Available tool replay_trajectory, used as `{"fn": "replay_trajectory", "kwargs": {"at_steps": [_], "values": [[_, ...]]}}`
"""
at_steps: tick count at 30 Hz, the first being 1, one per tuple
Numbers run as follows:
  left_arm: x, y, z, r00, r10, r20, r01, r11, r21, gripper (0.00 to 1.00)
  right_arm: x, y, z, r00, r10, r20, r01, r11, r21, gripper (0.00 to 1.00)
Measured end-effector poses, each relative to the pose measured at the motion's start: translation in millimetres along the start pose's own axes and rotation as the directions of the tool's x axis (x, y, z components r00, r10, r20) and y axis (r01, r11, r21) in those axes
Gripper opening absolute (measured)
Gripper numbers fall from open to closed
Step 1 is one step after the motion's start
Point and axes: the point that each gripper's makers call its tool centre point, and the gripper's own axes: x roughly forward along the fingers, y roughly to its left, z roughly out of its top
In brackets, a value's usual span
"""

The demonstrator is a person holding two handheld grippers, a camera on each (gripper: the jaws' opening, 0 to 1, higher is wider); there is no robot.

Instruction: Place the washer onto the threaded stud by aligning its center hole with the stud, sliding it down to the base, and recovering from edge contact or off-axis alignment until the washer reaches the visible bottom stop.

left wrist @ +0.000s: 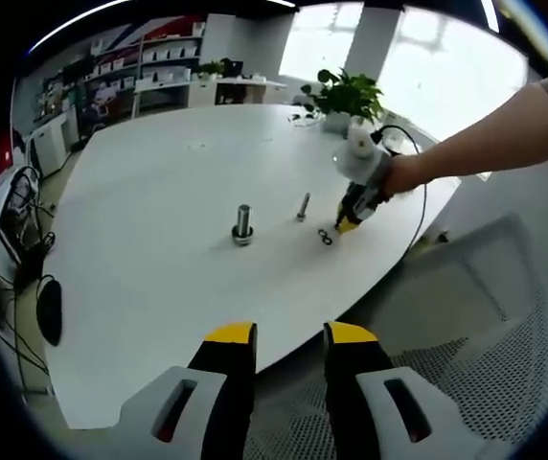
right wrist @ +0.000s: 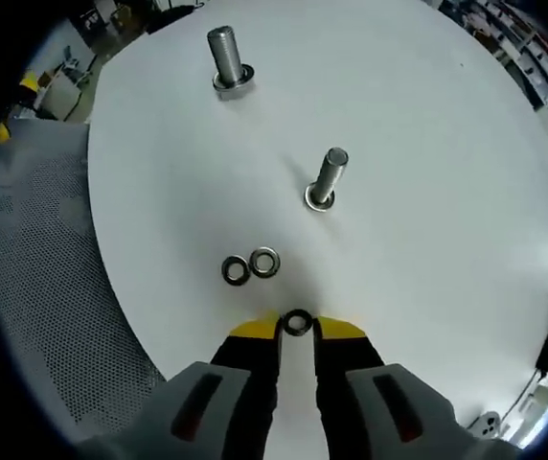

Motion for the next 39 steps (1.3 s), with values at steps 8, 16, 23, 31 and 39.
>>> {"fn": "replay_trajectory", "kwargs": {"at_steps": [8, 16, 23, 31, 39], "values": [[0, 0.1, 1.0, 1.000, -0.001, 0.006, 0.001, 1.000, -0.002, 0.26, 0, 0, 1.5, 1.000, -0.026, -0.007, 0.026, 0.999, -0.026, 0.14], [-1, 0.7, 1.6, 1.000, 0.001, 0.011, -0.001, 1.000, -0.004, 0.26, 0, 2, 0.8, 1.000, -0.007, -0.026, 0.006, 0.999, -0.052, 0.14], [-2, 0.2, 3.0, 1.000, -0.001, 0.019, 0.001, 1.000, -0.002, 0.26, -11, 0, 3.3, 1.000, -0.011, -0.002, 0.011, 0.999, -0.030, 0.14], [-2, -0.7, 4.2, 1.000, -0.006, 0.026, 0.006, 1.000, 0.003, 0.26, -31, -4, 32.1, 0.997, -0.017, 0.082, 0.018, 1.000, -0.011, 0.14], [-2, -1.4, 4.4, 1.000, -0.009, 0.027, 0.009, 1.000, 0.005, 0.26, -51, -13, 57.9, 0.990, -0.040, 0.132, 0.045, 0.998, -0.037, 0.14]]}}
